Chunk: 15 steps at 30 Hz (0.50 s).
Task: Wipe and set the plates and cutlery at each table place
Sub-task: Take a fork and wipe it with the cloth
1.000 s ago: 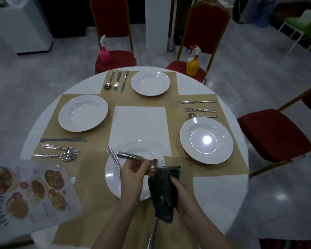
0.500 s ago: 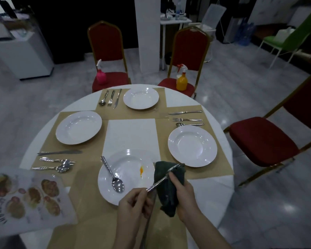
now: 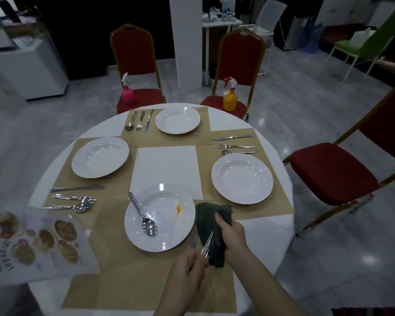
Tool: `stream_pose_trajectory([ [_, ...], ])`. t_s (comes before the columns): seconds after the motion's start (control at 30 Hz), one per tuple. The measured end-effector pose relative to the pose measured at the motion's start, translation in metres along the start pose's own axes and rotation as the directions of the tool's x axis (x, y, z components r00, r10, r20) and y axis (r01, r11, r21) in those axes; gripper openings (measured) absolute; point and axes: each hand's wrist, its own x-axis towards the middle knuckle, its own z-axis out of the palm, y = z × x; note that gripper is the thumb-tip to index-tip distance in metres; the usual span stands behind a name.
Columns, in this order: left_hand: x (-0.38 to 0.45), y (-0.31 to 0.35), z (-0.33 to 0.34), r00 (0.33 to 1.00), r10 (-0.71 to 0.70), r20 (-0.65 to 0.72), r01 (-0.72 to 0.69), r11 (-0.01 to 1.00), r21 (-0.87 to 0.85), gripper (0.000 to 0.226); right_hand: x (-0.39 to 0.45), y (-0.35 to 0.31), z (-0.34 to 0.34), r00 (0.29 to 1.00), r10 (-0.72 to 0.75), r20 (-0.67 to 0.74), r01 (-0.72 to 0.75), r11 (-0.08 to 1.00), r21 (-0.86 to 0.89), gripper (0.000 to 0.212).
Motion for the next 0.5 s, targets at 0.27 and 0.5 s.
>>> stream_pose_trajectory([
  [0.27, -0.004, 0.004, 0.004, 0.998, -0.049, -0.034, 0.046, 0.995, -0.083, 0.029, -0.001, 0.01, 0.003, 0.985, 0.052, 0.162, -0.049, 0.999, -0.023, 0.036],
  [0.5, -0.021, 0.006, -0.002, 0.998, -0.065, -0.001, 0.064, 0.989, -0.134, 0.027, 0.032, -0.018, -0.023, 0.982, -0.025, -0.186, 0.029, 0.999, 0.017, 0.041],
])
